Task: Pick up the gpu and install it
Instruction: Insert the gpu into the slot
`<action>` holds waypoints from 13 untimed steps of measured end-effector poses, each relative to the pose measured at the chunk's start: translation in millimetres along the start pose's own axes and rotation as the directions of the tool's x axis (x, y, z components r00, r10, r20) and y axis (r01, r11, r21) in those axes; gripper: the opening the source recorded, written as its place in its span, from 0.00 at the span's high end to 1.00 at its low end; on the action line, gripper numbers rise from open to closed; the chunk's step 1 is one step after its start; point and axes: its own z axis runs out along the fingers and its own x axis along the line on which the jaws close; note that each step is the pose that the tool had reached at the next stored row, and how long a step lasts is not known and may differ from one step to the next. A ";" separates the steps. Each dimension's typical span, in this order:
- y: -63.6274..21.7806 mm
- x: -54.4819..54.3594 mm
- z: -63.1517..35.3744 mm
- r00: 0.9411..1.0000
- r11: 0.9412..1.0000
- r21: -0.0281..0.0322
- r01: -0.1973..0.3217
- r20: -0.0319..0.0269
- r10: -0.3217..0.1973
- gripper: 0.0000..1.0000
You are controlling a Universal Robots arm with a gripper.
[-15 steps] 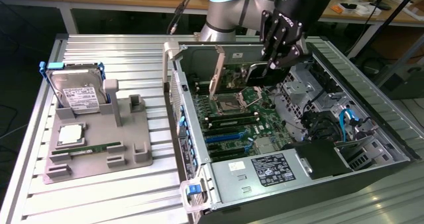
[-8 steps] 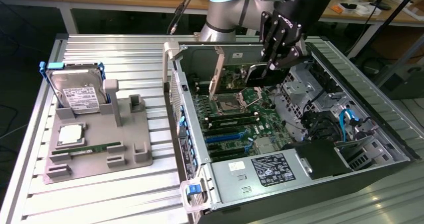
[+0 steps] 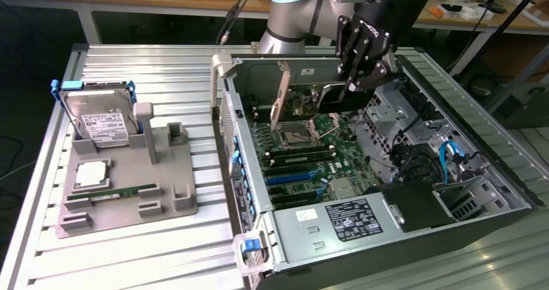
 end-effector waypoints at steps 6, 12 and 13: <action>-0.2 0.5 6.1 1.000 1.000 0.000 0.000 0.002 0.000 0.73; -0.3 2.2 16.2 1.000 1.000 0.000 0.000 0.004 0.000 0.73; -0.4 2.4 17.4 1.000 1.000 0.000 0.000 0.004 0.000 0.73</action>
